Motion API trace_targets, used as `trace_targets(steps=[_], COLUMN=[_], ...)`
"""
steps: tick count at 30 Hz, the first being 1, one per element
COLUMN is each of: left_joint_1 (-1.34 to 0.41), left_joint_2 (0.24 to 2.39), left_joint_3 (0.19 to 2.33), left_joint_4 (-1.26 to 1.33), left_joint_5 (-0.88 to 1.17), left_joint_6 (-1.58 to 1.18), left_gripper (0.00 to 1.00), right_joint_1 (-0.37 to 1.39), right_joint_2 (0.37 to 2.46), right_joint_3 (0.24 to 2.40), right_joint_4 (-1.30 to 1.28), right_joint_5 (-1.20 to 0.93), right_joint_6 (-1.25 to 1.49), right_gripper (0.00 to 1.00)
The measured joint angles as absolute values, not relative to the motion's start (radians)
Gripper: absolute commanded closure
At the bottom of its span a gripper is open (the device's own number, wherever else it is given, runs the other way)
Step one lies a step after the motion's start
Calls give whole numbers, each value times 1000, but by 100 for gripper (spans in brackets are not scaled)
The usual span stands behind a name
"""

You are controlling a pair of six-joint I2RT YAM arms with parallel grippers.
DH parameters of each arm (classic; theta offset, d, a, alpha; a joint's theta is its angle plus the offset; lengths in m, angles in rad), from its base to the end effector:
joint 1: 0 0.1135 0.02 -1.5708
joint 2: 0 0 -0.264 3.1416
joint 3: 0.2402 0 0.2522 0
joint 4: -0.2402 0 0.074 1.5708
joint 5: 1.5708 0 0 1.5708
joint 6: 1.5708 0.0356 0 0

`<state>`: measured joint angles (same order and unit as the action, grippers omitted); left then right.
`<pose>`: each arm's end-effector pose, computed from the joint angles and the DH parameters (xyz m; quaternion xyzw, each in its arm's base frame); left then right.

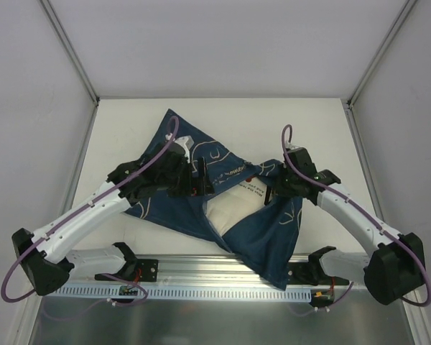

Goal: Remove the pillowcase from the pillow

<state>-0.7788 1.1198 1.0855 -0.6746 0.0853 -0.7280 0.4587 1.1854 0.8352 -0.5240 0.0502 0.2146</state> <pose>0.1651 -0.1672 0.3314 0.0409 0.9070 -0.3138 0.2779 0.2175 0.1054 0.2464 -0.1059 0.9337 0.0904 0.3298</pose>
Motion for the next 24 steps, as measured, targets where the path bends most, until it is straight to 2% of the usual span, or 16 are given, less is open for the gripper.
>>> trace_targets(steps=[4, 5, 8, 10, 12, 17, 20, 24], left_joint_1=[-883, -911, -1004, -1030, -1036, -1032, -1033, -1033], left_joint_2=[1174, 1202, 1373, 1483, 1609, 1844, 1892, 1921], left_joint_3=[1274, 1316, 1469, 1523, 1563, 1614, 1615, 1654], left_joint_4=[-689, -685, -667, -652, -650, -663, -677, -689], left_joint_5=[4, -11, -30, -29, -28, -35, -60, -85], left_joint_6=[-714, -710, -703, -703, -704, -724, -743, -748], left_gripper=[25, 31, 36, 37, 31, 25, 21, 7], right_joint_1=[459, 459, 459, 459, 457, 441, 433, 426], right_joint_2=[1131, 1119, 1090, 1071, 1050, 1002, 987, 954], right_joint_3=[814, 808, 794, 788, 781, 755, 745, 733], right_joint_4=[-491, -484, -474, -468, -464, -461, -468, -480], right_joint_5=[-15, -27, -59, -76, -86, -91, -95, -101], right_joint_6=[245, 253, 274, 285, 295, 310, 311, 313], right_gripper=[99, 99, 99, 99, 99, 99, 99, 99])
